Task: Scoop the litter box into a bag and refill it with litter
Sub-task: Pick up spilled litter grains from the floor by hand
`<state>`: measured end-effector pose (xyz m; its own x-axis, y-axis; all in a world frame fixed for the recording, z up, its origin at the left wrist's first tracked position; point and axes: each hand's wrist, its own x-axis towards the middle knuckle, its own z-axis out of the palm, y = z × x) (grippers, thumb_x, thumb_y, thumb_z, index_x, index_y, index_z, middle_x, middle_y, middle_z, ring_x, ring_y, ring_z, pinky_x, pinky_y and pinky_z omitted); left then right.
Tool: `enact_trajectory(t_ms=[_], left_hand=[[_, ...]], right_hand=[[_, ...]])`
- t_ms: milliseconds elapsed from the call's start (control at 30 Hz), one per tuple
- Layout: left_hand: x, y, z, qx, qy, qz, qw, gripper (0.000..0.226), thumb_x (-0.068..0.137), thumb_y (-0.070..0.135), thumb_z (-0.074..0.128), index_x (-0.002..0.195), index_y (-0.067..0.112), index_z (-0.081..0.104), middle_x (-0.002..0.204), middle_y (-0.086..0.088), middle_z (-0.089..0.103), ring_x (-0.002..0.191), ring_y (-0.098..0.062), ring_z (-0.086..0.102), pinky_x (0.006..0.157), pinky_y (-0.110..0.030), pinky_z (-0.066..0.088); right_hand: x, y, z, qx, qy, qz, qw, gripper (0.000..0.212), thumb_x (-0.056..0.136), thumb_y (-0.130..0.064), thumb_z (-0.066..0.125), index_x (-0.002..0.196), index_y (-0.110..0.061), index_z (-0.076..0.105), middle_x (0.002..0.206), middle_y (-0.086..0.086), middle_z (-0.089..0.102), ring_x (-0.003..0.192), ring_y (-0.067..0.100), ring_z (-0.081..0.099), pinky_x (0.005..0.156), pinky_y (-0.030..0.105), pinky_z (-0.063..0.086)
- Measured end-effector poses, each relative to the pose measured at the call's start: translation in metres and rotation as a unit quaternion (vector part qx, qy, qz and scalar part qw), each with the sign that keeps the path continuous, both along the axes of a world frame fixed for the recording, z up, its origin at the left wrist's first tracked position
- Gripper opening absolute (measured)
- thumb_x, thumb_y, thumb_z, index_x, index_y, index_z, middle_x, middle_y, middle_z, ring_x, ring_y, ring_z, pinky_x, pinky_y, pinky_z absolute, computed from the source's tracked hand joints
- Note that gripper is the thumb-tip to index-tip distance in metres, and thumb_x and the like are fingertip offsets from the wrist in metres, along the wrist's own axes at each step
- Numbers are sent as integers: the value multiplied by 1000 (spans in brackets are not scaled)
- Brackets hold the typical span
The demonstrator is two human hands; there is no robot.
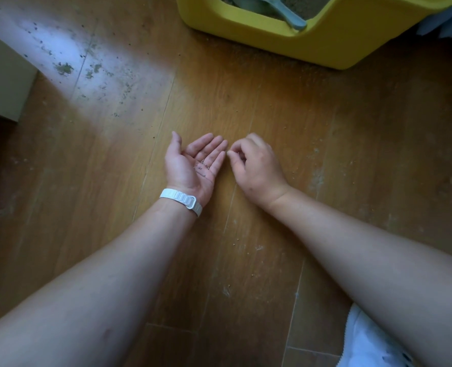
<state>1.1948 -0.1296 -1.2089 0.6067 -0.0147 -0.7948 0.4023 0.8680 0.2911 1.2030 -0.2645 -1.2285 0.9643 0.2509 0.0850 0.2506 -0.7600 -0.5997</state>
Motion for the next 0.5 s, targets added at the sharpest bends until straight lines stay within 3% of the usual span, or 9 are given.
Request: enact_trajectory(t_ms=[133,267,400,500], left_hand=[[-1,-3,4,-15,-2,-3,1000,72,97,57,33,110,-8,61,106,-27,68,101,-35,68,92,-45,53],[-1,-3,7,-18,-5,-15,1000,74,97,58,32,110,-8,62,107,-25,69,102,-35,68,90,-46,53],[0,4,4,-11,-1,10,1000,71,98,56,33,110,-8,62,105,-26,69,97,-34,70,87,-40,56],[-1,8,2,-2,2,3,1000,72,98,57,31,113,-7,61,107,-24,69,99,-32,69,92,-38,54]], right_hand=[[-22,21,14,74,-7,28,997,10,82,-12,63,78,-3,65,80,11,61,75,28,59,73,32,44],[-25,29,21,78,-9,64,995,6,81,-10,67,80,-4,68,78,10,61,73,25,57,72,28,42],[-3,2,16,60,-20,-29,998,7,80,-9,68,84,-6,71,80,9,62,70,21,59,67,28,47],[11,-21,3,-3,33,-56,998,12,84,-14,68,92,-6,73,85,9,64,77,21,60,72,35,51]])
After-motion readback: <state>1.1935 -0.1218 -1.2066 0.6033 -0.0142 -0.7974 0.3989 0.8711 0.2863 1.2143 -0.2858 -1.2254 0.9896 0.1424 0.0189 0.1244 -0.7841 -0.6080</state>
